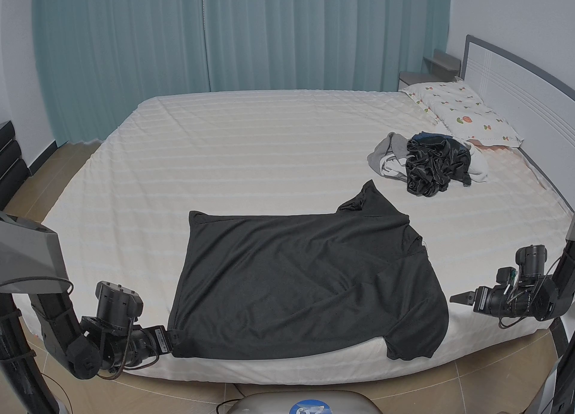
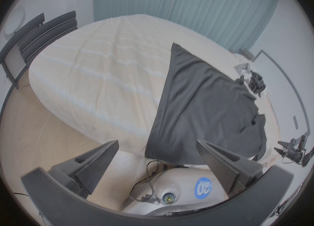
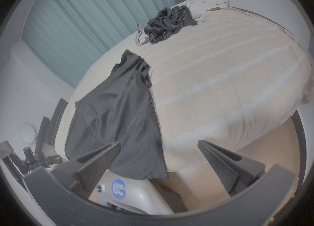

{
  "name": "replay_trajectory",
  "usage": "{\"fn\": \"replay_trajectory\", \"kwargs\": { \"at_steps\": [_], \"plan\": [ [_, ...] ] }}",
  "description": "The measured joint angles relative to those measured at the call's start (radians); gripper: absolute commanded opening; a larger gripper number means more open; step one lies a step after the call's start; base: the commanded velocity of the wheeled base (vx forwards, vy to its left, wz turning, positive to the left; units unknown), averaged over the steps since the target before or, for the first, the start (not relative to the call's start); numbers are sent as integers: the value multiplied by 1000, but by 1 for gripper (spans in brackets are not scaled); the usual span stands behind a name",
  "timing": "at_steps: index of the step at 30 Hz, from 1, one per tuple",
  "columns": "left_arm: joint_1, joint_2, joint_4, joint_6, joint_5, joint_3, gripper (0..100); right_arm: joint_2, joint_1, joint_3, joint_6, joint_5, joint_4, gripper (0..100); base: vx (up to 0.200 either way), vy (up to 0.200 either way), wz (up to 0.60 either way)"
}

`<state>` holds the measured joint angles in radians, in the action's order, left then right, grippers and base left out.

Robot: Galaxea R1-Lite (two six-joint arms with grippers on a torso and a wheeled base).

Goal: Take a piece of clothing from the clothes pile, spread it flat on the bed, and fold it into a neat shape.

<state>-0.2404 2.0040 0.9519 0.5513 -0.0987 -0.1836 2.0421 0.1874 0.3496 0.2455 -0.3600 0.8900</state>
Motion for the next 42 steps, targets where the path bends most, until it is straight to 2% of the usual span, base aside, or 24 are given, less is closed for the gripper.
{"fn": "replay_trajectory", "kwargs": {
  "at_steps": [9,13,25,30,37,42],
  "plan": [
    [37,-49,0,71,14,-54,100,-61,-4,27,23,1,-16,100,0,44,0],
    [54,-53,0,76,25,-65,100,-66,-6,30,24,1,-16,100,0,200,0],
    [61,-47,2,93,39,-77,100,-62,-43,46,42,3,-14,100,0,0,0],
    [67,-43,1,207,41,-111,100,-59,-67,55,57,10,-14,100,200,0,0],
    [70,-31,1,229,49,-141,100,-56,-105,91,103,29,-16,100,200,0,0],
    [70,-26,0,259,47,-170,100,-53,-119,106,116,40,-16,100,0,0,0]
  ]
}}
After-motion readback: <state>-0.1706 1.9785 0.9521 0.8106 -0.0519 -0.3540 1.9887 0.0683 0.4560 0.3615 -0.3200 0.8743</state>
